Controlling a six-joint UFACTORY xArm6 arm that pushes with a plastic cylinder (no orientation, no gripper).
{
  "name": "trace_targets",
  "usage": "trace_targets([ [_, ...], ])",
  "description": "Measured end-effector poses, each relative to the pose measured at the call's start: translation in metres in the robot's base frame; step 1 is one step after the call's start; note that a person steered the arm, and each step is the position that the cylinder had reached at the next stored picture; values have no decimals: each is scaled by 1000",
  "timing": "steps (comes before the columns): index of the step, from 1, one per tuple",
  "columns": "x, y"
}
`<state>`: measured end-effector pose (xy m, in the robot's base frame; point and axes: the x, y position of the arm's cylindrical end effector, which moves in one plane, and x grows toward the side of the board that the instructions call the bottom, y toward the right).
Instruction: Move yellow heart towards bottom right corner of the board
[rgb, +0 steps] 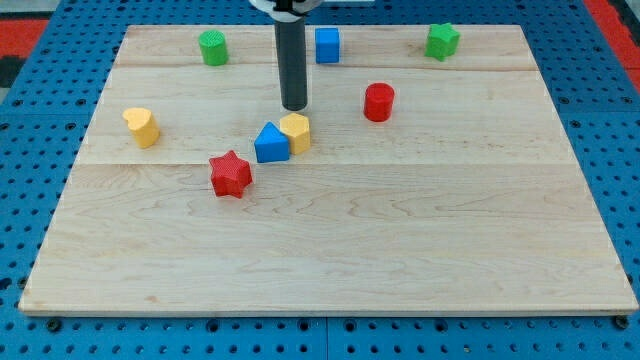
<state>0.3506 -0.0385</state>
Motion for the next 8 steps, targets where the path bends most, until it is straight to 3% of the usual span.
trace_targets([
  [2, 20, -1],
  [3, 12, -37],
  [4, -12, -112],
  [5, -2, -186],
  [8, 98, -168],
])
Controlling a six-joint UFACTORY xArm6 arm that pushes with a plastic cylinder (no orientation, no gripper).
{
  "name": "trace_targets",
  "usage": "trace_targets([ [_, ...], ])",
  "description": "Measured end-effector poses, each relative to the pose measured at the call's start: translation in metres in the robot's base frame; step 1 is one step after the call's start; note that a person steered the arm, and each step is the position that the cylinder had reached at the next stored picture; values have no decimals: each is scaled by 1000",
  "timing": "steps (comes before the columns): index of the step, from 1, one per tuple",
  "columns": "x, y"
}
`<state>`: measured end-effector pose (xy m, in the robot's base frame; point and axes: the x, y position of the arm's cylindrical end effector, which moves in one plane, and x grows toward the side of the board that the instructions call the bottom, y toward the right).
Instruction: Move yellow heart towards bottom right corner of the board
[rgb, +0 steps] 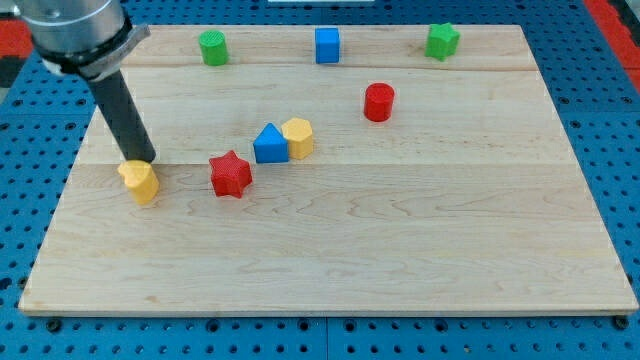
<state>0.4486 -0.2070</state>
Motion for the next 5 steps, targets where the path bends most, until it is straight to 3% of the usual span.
trace_targets([
  [1, 16, -31],
  [2, 44, -18],
  [5, 62, 235],
])
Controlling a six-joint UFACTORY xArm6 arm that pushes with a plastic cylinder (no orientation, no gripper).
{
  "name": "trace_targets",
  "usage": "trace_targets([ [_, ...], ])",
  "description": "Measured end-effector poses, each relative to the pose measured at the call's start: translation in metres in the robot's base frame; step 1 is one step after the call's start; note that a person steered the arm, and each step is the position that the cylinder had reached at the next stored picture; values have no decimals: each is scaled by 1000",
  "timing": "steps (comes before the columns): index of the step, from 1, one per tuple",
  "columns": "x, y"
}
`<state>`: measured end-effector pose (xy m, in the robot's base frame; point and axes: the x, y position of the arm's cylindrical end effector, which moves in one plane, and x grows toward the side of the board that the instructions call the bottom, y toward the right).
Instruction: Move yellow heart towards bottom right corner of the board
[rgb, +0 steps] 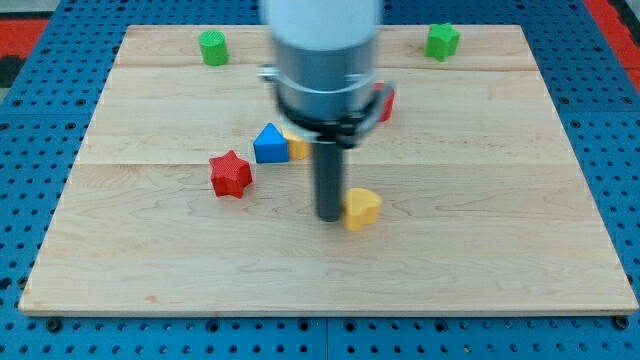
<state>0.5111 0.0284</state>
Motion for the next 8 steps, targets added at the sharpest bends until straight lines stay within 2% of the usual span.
trace_targets([
  [2, -25, 51],
  [4, -25, 121],
  [6, 9, 150],
  [7, 5, 147],
  [8, -19, 135],
])
